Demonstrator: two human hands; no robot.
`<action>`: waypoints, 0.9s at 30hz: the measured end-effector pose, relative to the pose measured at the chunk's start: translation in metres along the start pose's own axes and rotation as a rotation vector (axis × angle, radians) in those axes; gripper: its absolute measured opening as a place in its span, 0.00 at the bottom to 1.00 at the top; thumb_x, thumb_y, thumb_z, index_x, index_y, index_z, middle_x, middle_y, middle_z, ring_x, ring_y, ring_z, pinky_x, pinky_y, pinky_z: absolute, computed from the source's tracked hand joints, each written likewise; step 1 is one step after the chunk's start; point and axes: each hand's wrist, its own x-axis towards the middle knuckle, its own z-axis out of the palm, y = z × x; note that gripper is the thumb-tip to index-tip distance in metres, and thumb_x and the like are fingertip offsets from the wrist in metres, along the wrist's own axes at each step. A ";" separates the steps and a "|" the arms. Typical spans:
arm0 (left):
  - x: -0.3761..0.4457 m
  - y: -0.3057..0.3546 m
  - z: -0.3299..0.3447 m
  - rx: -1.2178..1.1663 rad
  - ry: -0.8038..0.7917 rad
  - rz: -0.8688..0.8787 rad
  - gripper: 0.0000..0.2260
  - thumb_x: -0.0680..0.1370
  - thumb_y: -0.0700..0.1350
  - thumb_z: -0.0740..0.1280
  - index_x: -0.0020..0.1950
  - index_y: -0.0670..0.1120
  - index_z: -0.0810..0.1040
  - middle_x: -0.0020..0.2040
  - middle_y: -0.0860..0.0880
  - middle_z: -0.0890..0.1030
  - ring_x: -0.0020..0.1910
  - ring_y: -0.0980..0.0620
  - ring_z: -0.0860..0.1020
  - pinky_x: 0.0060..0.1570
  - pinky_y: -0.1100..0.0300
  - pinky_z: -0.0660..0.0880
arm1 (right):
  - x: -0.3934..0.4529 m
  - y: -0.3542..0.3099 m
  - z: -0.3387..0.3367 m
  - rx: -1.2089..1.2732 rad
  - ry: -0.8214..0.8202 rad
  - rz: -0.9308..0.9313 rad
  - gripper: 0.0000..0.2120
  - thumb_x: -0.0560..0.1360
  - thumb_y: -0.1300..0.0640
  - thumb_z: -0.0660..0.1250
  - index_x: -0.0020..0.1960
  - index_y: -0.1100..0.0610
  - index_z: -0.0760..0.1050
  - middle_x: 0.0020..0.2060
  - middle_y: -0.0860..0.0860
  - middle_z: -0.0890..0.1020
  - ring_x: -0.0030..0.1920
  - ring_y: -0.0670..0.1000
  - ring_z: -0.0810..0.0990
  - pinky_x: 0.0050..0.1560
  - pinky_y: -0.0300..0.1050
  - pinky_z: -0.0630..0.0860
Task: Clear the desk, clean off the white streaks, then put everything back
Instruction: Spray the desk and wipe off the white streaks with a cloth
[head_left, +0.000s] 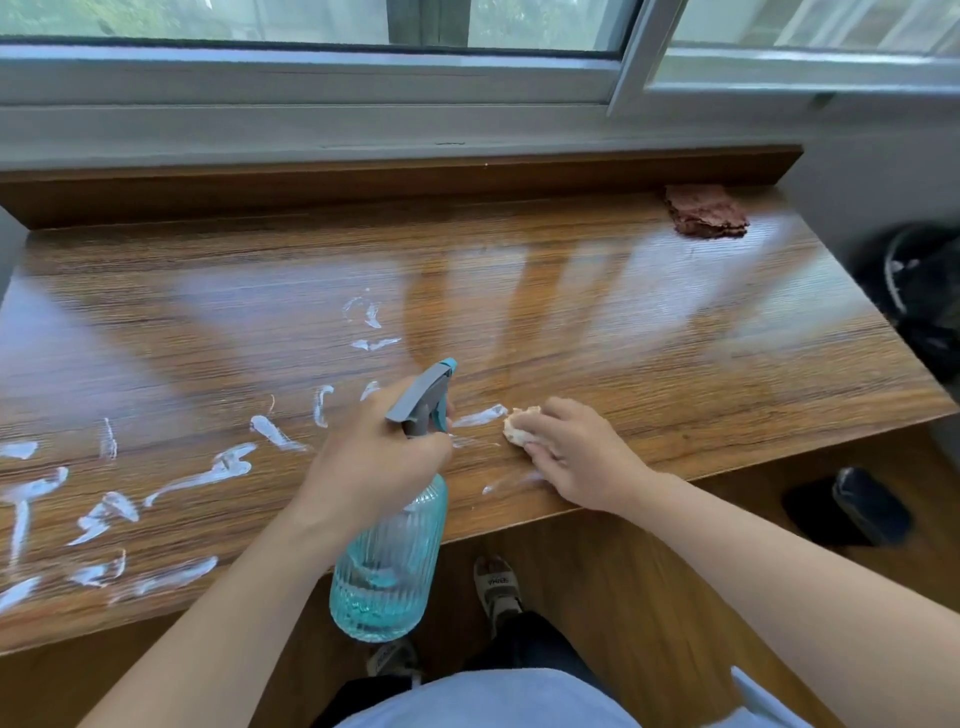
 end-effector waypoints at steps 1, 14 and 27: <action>-0.002 -0.002 0.001 0.012 -0.019 0.006 0.06 0.73 0.39 0.64 0.40 0.49 0.71 0.30 0.49 0.65 0.31 0.50 0.64 0.32 0.52 0.66 | -0.010 -0.006 0.000 0.013 -0.051 -0.019 0.16 0.81 0.56 0.67 0.68 0.52 0.76 0.47 0.45 0.72 0.45 0.47 0.70 0.46 0.37 0.66; -0.017 -0.006 0.012 0.147 0.002 -0.043 0.06 0.72 0.43 0.66 0.47 0.49 0.77 0.40 0.43 0.80 0.34 0.47 0.74 0.38 0.44 0.79 | 0.014 0.035 -0.008 -0.007 0.187 0.242 0.14 0.83 0.55 0.64 0.67 0.55 0.77 0.51 0.53 0.79 0.51 0.55 0.76 0.52 0.55 0.78; -0.062 -0.016 0.107 0.276 0.009 -0.143 0.06 0.77 0.44 0.66 0.44 0.53 0.70 0.36 0.52 0.74 0.34 0.50 0.72 0.34 0.55 0.66 | -0.019 0.049 -0.001 -0.039 0.251 0.249 0.14 0.82 0.55 0.64 0.66 0.57 0.78 0.48 0.55 0.77 0.47 0.56 0.75 0.47 0.52 0.76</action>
